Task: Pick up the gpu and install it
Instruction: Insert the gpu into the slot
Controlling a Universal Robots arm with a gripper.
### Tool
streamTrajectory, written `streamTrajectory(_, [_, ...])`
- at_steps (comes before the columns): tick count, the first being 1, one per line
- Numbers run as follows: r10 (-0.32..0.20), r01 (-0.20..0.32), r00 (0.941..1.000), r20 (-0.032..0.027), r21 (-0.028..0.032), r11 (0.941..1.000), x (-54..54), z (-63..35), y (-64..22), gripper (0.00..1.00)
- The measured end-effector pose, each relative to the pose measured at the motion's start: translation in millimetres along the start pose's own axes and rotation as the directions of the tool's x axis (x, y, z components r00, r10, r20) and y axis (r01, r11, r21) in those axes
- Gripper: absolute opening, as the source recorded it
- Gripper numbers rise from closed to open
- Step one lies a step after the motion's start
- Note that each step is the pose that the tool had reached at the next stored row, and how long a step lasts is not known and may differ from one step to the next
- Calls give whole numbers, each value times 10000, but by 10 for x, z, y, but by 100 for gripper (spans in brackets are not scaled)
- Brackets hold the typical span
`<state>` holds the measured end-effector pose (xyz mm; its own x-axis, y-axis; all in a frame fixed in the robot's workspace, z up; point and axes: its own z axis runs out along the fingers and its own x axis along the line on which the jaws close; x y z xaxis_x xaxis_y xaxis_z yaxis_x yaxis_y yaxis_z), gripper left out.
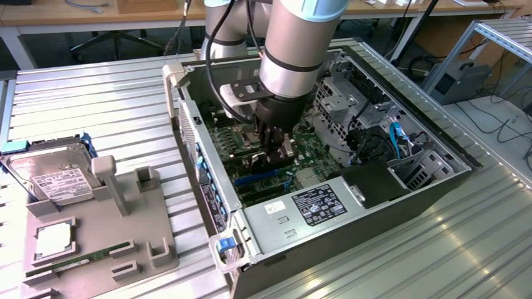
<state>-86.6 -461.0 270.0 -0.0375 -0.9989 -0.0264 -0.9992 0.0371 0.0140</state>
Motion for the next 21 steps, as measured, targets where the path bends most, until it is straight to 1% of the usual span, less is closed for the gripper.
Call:
streamTrajectory(6, [1, -1, 10000, 0, -7, 10000, -1, 0, -14, 27])
streamTrajectory(9, [3, -3, 10000, -3, -81, 10000, -1, 0, -30, 27])
streamTrajectory(11, [4, -4, 10000, -4, -106, 9999, -1, -1, -34, 27])
streamTrajectory(17, [3, -3, 10000, -3, -108, 9999, -1, 9, -35, 27])
streamTrajectory(21, [3, -3, 10000, -2, -98, 10000, -1, 17, -29, 27])
